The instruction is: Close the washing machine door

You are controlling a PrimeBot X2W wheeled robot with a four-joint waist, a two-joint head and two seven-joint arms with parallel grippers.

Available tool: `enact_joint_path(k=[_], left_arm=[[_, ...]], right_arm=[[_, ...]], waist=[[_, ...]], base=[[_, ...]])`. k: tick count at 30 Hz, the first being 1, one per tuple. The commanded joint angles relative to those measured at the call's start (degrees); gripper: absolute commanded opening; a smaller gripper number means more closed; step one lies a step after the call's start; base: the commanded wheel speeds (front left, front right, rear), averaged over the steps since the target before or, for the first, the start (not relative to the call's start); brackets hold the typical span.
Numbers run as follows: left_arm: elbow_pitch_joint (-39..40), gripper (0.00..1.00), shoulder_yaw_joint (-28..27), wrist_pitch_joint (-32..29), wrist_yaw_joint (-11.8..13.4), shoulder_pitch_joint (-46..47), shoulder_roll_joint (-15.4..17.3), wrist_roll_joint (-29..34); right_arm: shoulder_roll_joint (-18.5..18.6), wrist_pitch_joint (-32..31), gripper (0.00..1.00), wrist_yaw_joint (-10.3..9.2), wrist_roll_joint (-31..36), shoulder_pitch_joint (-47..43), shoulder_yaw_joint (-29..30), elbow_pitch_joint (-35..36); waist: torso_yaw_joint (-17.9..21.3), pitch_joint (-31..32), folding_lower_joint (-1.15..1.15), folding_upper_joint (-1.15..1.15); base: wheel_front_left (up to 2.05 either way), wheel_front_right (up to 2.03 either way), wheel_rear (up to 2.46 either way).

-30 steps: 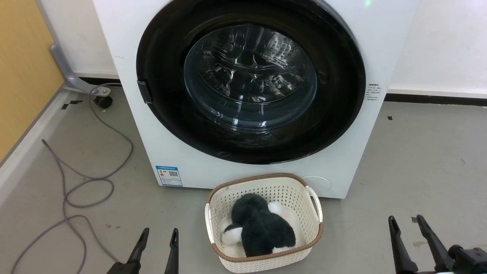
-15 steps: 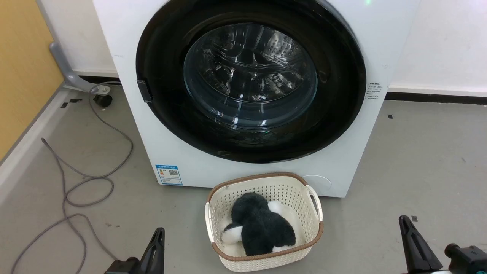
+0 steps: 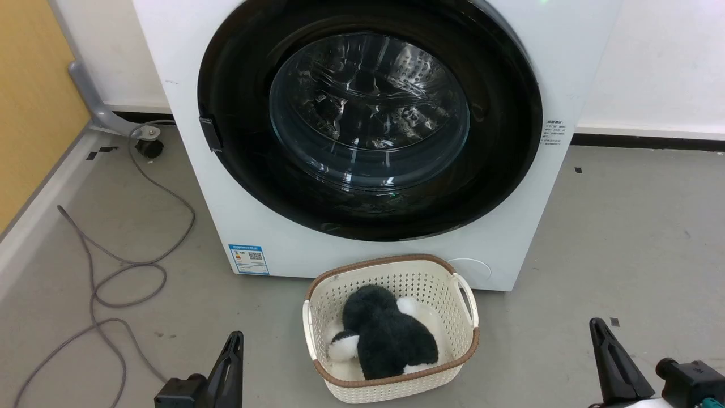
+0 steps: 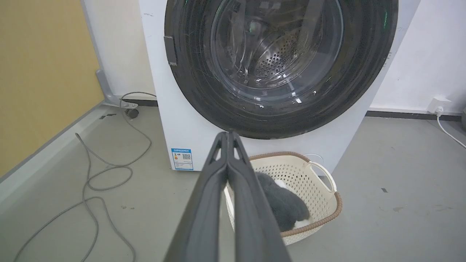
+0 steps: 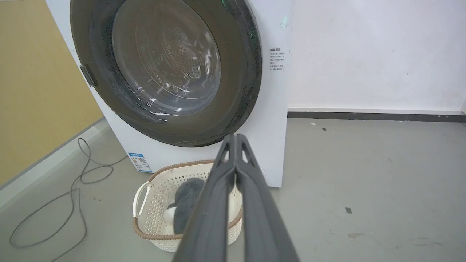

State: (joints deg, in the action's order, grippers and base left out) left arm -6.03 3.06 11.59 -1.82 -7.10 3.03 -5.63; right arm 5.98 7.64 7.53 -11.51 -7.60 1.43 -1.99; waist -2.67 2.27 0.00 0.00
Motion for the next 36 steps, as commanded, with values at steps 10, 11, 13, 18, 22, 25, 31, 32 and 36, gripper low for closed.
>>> enact_joint_path(k=[10, 11, 13, 18, 22, 25, 31, 32, 36], left_arm=[[0.9, 0.00, -0.5, -1.4, 0.4, 1.5, 0.0, 1.0], [0.9, 0.00, -0.5, -1.4, 0.4, 1.5, 0.0, 1.0], [1.0, 0.00, -0.5, -1.7, 0.5, 1.7, 0.0, 1.1], [1.3, 0.00, -0.7, -2.3, 0.5, 2.0, 0.0, 1.4], [1.6, 0.00, -0.8, -2.7, 0.6, 2.3, 0.0, 1.6], [1.8, 0.00, -0.9, -3.1, 0.6, 2.4, 0.0, 1.8], [2.1, 0.00, -1.1, -3.8, 0.7, 2.8, -0.1, 2.1], [2.2, 0.00, -1.1, -3.9, 0.8, 2.9, -0.1, 2.1], [2.4, 0.00, -1.2, -4.4, 0.8, 3.2, -0.1, 2.3]], right_arm=[[-0.6, -1.0, 0.00, -0.01, 1.8, 1.8, -0.3, 0.5], [-0.6, -1.0, 0.00, -0.01, 1.8, 1.8, -0.3, 0.5], [-0.7, -1.1, 0.00, -0.01, 2.0, 2.0, -0.3, 0.6], [-0.8, -1.5, 0.00, -0.02, 2.5, 2.3, -0.4, 0.7], [-0.9, -1.8, 0.00, -0.02, 3.0, 2.6, -0.4, 0.7], [-1.0, -2.0, 0.00, -0.02, 3.3, 2.8, -0.5, 0.8], [-1.2, -2.5, 0.00, -0.02, 4.0, 3.2, -0.5, 0.9], [-1.2, -2.6, 0.00, -0.02, 4.1, 3.2, -0.6, 0.9], [-1.3, -2.9, 0.00, -0.02, 4.6, 3.5, -0.6, 1.0]], waist=[[0.3, -0.3, 0.00, 0.00], [0.3, -0.3, 0.00, 0.00], [0.4, -0.3, 0.00, 0.00], [0.5, -0.4, 0.00, 0.00], [0.6, -0.5, 0.00, 0.00], [0.7, -0.6, 0.00, 0.00], [0.8, -0.7, 0.00, 0.00], [0.9, -0.7, 0.00, 0.00], [1.0, -0.8, 0.00, 0.00]], base=[[0.00, 0.00, 0.00], [0.00, 0.00, 0.00], [0.00, 0.00, 0.00], [0.00, 0.00, 0.00], [0.00, 0.00, 0.00], [0.00, 0.00, 0.00], [0.00, 0.00, 0.00], [0.00, 0.00, 0.00], [0.00, 0.00, 0.00]])
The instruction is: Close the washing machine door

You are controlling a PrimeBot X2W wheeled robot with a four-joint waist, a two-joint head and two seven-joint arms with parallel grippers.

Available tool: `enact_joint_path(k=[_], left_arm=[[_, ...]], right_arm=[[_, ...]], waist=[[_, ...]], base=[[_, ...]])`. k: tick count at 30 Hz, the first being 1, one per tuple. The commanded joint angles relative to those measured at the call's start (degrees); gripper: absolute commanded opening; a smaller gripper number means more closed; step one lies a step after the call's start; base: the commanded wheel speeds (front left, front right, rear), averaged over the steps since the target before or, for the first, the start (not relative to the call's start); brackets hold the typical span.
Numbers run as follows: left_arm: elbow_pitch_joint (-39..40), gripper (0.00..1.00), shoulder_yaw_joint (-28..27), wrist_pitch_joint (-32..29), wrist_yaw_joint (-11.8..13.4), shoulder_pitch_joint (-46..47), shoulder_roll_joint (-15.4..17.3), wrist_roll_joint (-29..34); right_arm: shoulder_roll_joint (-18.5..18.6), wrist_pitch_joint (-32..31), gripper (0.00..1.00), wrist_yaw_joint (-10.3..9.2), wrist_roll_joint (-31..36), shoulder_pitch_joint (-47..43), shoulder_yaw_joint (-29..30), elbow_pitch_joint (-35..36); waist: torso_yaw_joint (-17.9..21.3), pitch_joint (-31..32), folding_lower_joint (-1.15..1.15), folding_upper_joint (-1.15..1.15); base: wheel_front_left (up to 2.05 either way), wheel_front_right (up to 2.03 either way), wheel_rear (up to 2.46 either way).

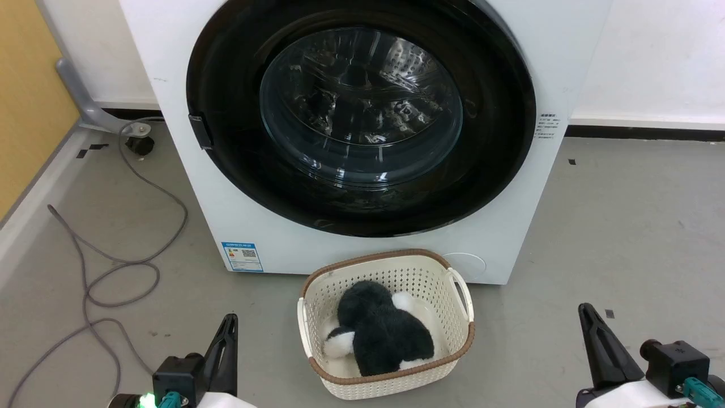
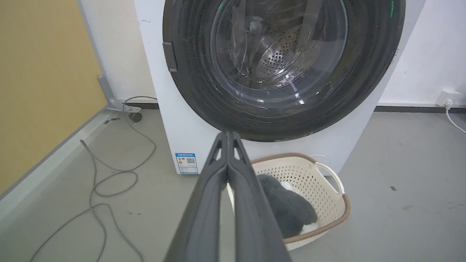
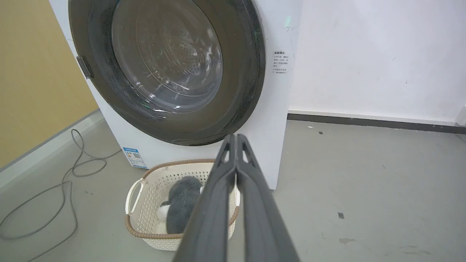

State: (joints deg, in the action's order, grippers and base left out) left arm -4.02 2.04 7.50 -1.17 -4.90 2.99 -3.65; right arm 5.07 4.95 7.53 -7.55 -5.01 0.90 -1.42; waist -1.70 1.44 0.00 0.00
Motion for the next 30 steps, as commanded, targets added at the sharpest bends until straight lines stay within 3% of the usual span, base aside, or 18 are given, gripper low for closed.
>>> enact_joint_path(k=[1, 30], left_arm=[[0.4, 0.00, -0.2, -0.4, 0.2, 1.0, 0.0, 0.4], [2.2, 0.00, -1.1, -3.8, 0.7, 2.9, -0.1, 2.0]], right_arm=[[-0.5, -0.3, 0.00, -0.02, 0.7, 1.0, -0.1, 0.4], [-1.3, -2.5, 0.00, -0.03, 4.0, 2.9, -0.5, 0.9]], waist=[[0.0, 0.0, 0.00, 0.00], [0.8, -0.7, 0.00, 0.00]], base=[[0.00, 0.00, 0.00], [0.00, 0.00, 0.00]])
